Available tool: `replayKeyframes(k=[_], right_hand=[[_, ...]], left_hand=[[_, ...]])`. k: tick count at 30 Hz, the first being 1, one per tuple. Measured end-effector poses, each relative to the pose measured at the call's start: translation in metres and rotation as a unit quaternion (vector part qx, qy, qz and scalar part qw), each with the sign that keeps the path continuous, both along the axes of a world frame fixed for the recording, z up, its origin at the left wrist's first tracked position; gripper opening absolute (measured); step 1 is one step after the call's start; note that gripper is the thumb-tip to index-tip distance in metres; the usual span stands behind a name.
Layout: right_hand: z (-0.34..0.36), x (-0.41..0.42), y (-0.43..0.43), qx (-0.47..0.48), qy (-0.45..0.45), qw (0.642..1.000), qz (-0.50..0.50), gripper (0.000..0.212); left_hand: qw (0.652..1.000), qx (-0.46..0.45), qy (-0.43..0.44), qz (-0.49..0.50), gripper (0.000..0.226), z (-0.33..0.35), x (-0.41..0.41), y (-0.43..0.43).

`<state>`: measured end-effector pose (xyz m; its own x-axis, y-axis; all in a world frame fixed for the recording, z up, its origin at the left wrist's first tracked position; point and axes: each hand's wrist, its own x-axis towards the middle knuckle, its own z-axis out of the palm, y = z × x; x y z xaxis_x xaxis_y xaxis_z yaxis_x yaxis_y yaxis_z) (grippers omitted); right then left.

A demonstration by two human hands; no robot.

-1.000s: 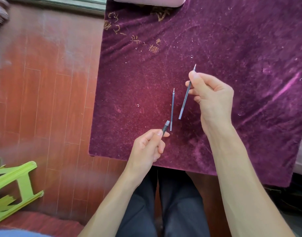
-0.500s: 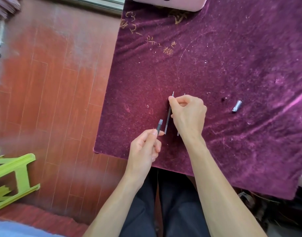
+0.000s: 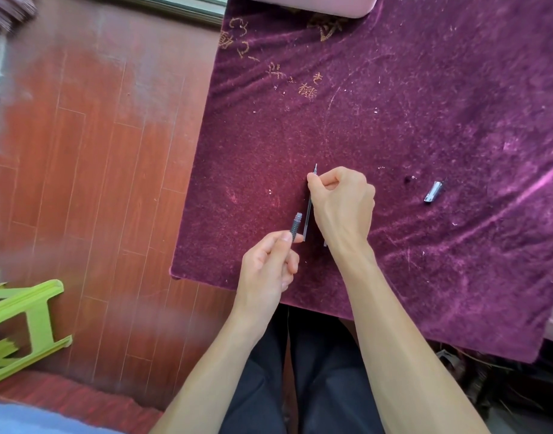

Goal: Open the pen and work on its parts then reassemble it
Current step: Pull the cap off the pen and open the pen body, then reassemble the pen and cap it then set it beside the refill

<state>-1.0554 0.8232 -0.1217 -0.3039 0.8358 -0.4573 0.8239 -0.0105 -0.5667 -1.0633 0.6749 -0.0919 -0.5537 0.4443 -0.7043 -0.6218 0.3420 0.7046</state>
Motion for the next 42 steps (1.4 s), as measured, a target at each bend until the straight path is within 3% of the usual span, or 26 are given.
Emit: replayKeyframes(k=[7, 11, 16, 35, 39, 42], right_hand=[[0.013, 0.017, 0.015, 0.017, 0.053, 0.998, -0.033, 0.029], [0.018, 0.042, 0.031, 0.015, 0.082, 0.993, -0.078, 0.022], [0.006, 0.05, 0.028, -0.043, 0.043, 0.997, -0.043, 0.025], [-0.003, 0.043, 0.036, -0.087, 0.025, 0.996, -0.022, 0.016], [0.013, 0.059, 0.047, -0.09, 0.083, 0.99, -0.066, 0.015], [0.027, 0.077, 0.053, -0.152, 0.22, 0.945, -0.186, 0.013]], left_hand=[[1.0, 0.004, 0.0, -0.011, 0.029, 0.0, -0.002, 0.004], [0.999, 0.013, -0.03, -0.011, 0.029, 0.0, -0.003, 0.005], [0.997, 0.026, -0.069, -0.028, 0.03, -0.003, -0.001, 0.008], [0.995, 0.048, -0.083, -0.025, 0.027, -0.007, 0.005, 0.018], [0.993, 0.058, -0.087, -0.046, 0.027, -0.006, 0.003, 0.02], [0.992, 0.061, -0.089, -0.071, 0.028, -0.006, 0.002, 0.022]])
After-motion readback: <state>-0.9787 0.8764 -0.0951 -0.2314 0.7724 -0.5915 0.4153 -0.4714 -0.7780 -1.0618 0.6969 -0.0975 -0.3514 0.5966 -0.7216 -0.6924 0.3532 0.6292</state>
